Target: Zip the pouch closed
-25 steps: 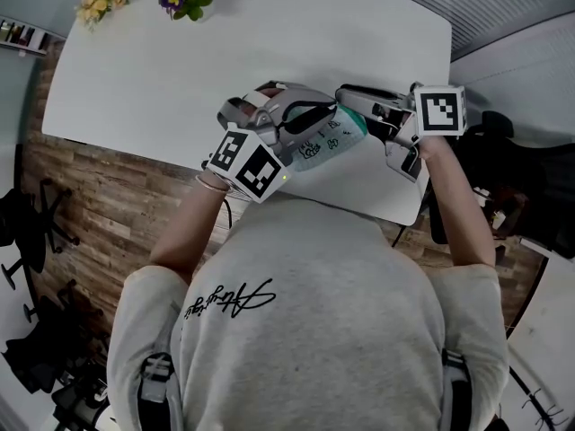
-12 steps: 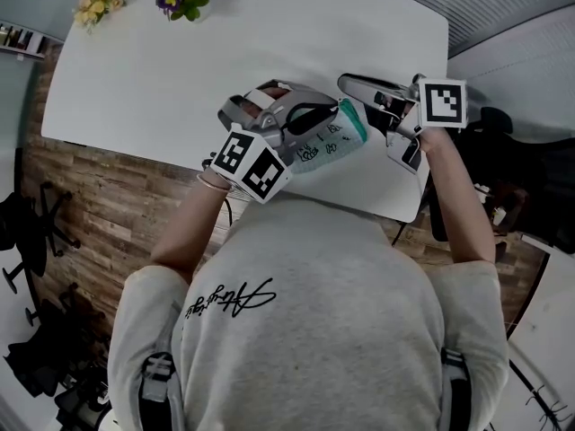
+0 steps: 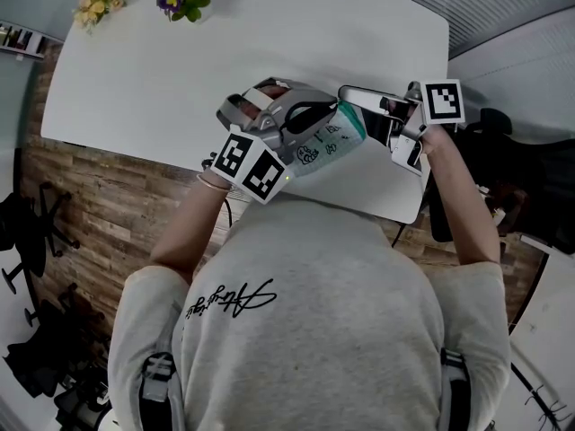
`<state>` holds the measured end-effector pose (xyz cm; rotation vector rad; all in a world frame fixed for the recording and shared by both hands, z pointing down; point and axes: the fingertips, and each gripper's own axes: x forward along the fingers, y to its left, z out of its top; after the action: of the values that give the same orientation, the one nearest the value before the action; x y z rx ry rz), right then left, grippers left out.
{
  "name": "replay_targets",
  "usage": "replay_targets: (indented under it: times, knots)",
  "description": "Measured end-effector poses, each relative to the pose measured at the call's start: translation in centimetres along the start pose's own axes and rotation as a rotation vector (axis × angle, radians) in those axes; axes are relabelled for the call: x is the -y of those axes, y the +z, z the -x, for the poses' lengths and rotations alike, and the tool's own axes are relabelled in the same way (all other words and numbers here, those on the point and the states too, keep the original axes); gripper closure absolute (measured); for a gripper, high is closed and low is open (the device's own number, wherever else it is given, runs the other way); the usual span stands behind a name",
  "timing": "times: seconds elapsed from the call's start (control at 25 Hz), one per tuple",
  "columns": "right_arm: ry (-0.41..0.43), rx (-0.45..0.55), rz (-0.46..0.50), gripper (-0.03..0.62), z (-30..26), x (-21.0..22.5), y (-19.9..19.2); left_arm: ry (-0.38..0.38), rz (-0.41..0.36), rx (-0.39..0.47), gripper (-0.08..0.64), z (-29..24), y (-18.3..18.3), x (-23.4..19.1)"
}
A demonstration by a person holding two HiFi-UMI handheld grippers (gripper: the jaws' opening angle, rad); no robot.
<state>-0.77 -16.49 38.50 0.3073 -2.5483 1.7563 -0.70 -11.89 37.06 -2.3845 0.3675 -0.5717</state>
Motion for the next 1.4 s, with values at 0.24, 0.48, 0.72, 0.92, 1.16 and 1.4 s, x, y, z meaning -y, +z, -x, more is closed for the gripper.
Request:
replay_targets:
  times: [0.24,0.48,0.72,0.92,1.16,1.4]
  knots:
    - [-0.020,0.066,0.050,0.476,-0.5,-1.3,2.4,0.014,-0.050,-0.009,0.538,-0.6,0.4,-0.9]
    - [-0.006,0.104,0.236,0.518,-1.1,-6.5,5.4,0.120,-0.181,-0.037,0.538,-0.6,1.6,-5.0]
    - [-0.141,0.079,0.421,0.479,-0.3,-5.5,5.3,0.184,-0.269,-0.034,0.538,-0.5,2.1,-4.7]
    - [-0.131,0.027,0.540,0.517,0.3,-5.0,3.7,0.216,-0.303,-0.002,0.539,-0.5,1.5,-3.2]
    - [-0.134,-0.125,0.841,0.515,0.6,-5.5,2.1,0.194,-0.322,0.030,0.540,-0.4,1.6,-2.2]
    - [-0.147,-0.247,1.074,0.483,1.2,-5.5,0.8,0.201,-0.322,0.040,0.538,0.0,2.4,-2.4]
